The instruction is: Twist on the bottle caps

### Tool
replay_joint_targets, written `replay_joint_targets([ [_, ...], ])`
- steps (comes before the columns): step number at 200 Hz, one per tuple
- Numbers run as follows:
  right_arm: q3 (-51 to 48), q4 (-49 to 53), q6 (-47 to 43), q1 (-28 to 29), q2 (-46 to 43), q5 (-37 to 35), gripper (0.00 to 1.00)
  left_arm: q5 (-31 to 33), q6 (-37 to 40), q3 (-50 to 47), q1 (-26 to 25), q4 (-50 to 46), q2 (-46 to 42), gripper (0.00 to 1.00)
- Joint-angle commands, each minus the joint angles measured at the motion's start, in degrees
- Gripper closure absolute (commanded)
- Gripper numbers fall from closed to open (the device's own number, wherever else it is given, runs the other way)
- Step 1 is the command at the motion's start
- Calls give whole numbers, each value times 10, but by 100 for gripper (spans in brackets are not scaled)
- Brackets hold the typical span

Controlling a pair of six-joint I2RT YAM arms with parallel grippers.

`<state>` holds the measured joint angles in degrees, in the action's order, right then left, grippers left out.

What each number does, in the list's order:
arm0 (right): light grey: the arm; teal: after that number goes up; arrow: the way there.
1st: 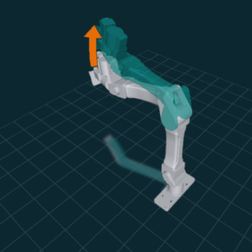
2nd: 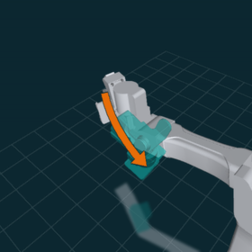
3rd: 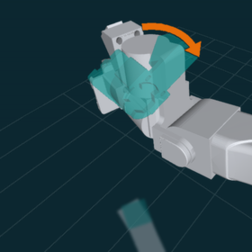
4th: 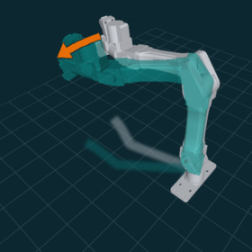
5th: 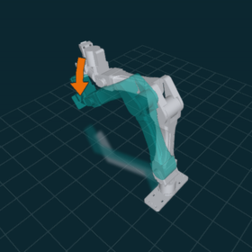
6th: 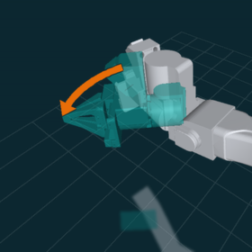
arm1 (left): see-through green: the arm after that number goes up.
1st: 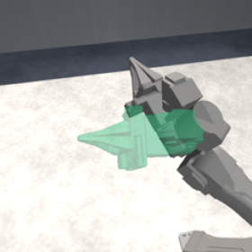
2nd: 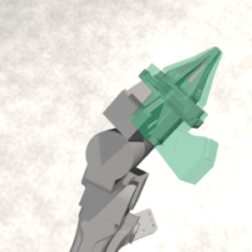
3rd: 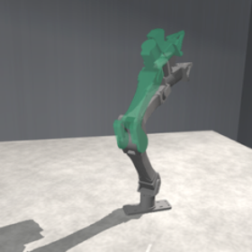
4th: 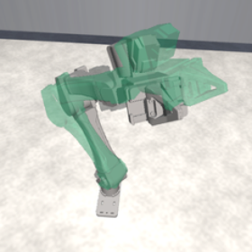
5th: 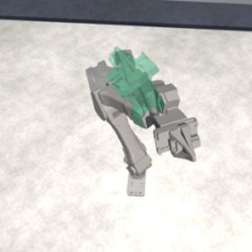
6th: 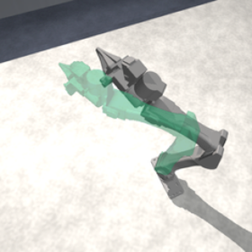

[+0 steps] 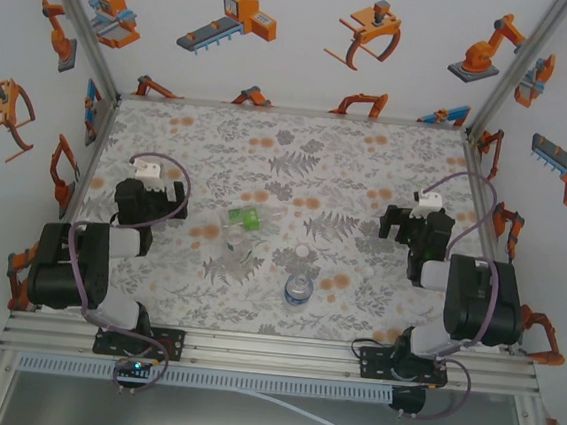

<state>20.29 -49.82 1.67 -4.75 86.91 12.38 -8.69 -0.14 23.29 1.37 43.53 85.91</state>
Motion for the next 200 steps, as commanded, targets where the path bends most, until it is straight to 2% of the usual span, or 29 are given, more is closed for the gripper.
replay_joint_targets([
  [1,11,16,1,-1,-30,-3,3,16,-12,44,-1,-82,-38,3],
  [50,38,125,-14,7,-109,2,6,65,-20,132,-17,-261,-110,3],
  [94,86,277,-15,68,-219,-3,8,63,-71,223,-18,-419,-178,3],
  [142,141,430,4,216,-308,-2,12,-5,-98,279,-17,-559,-237,3],
  [165,150,461,27,299,-335,-11,13,-26,-104,258,-18,-562,-269,3],
  [200,158,497,49,424,-362,-45,14,-11,-105,221,-21,-563,-314,3],
])
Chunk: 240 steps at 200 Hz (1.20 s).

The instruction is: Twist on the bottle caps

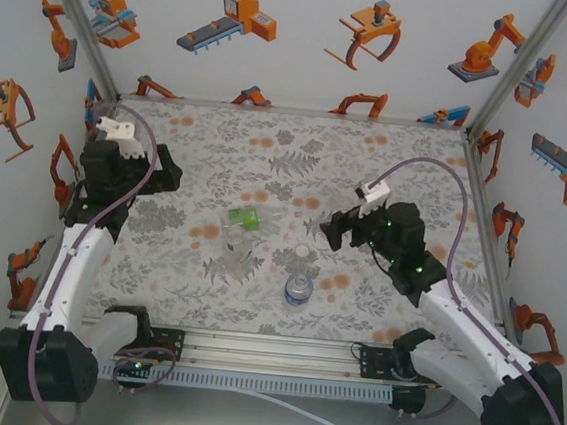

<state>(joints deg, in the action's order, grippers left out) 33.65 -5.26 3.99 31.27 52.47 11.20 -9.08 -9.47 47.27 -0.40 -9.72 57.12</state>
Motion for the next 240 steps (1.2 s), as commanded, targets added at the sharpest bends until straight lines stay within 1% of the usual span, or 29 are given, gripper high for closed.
replay_joint_targets([
  [1,25,52,26,67,-18,-35,14,-6,-11,-19,-4,-32,-27,3],
  [31,47,106,19,156,-24,-89,14,9,-1,-14,-7,-41,-39,3],
  [58,60,123,15,198,-20,-117,14,4,-2,-12,-7,-44,-41,3],
  [91,84,141,3,228,-2,-130,14,8,1,-10,-7,-49,-43,3],
  [124,101,171,4,256,-4,-135,14,14,5,-10,-7,-57,-51,3],
  [177,99,205,22,305,-50,-147,14,16,7,-11,-10,-58,-54,3],
  [219,78,214,40,314,-81,-156,15,20,9,-11,-14,-61,-52,3],
  [240,66,206,41,326,-87,-137,15,15,9,-10,-18,-61,-51,3],
])
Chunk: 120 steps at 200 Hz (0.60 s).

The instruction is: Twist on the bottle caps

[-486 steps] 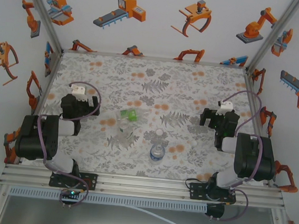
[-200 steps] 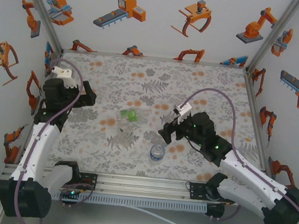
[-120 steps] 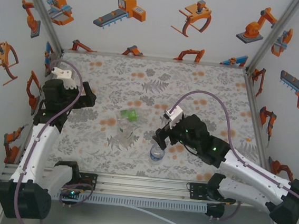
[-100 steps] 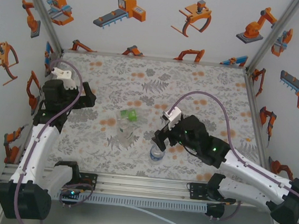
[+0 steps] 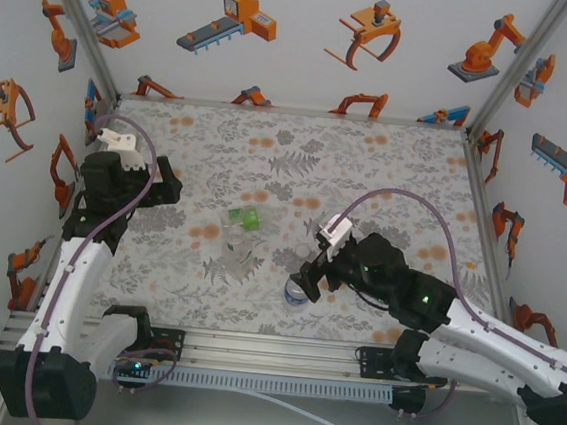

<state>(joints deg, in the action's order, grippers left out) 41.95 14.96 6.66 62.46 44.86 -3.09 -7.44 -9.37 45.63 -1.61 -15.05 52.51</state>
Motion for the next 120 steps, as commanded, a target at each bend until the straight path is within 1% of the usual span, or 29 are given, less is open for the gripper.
replay_joint_targets([
  [1,-18,3,15,15,-11,8,15,-2,8,6,-6,-8,-4,3],
  [34,-31,-19,12,31,-15,50,14,-4,10,10,-11,-14,1,3],
  [57,-43,-35,10,40,-15,59,13,-10,10,15,-14,-20,4,3],
  [69,-48,-38,9,44,-13,42,13,-7,12,16,-16,-22,2,3],
  [90,-58,-43,11,51,-7,-33,12,-2,14,16,-20,-23,1,3],
  [105,-77,-68,6,52,-5,-46,11,-5,14,17,-20,-23,1,3],
  [120,-99,-100,6,51,-2,-41,10,-4,15,17,-20,-24,0,3],
])
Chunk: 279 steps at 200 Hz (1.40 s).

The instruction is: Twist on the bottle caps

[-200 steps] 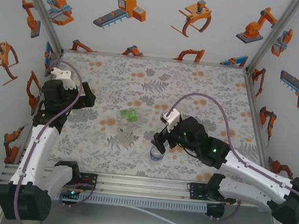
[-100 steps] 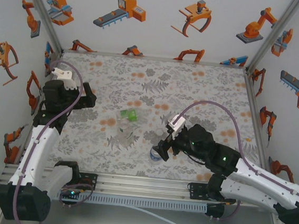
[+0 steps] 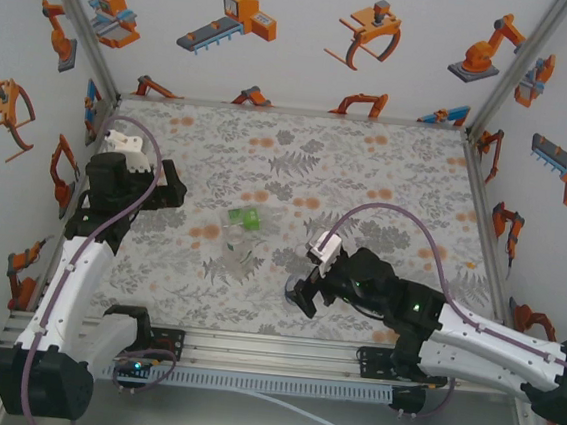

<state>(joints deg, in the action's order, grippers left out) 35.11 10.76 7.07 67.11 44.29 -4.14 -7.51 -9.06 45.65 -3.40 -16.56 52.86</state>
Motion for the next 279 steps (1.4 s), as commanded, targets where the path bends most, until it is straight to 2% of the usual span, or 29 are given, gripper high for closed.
replay_joint_targets([
  [1,-32,-60,3,5,5,-31,10,-3,11,16,-2,-9,-3,3],
  [69,-101,-140,25,5,41,-37,13,2,0,28,-4,-21,-1,3],
  [129,-136,-184,39,5,43,-33,31,27,15,25,-26,-25,-4,3],
  [165,-141,-189,41,5,47,-24,35,32,18,25,-30,-27,0,3],
  [216,-139,-192,35,6,47,-29,48,37,23,22,-38,-24,3,3],
  [228,-135,-185,36,6,45,-30,51,27,27,22,-42,-24,1,3],
  [279,-106,-142,31,6,25,-39,51,-42,35,33,-44,-26,-5,3],
])
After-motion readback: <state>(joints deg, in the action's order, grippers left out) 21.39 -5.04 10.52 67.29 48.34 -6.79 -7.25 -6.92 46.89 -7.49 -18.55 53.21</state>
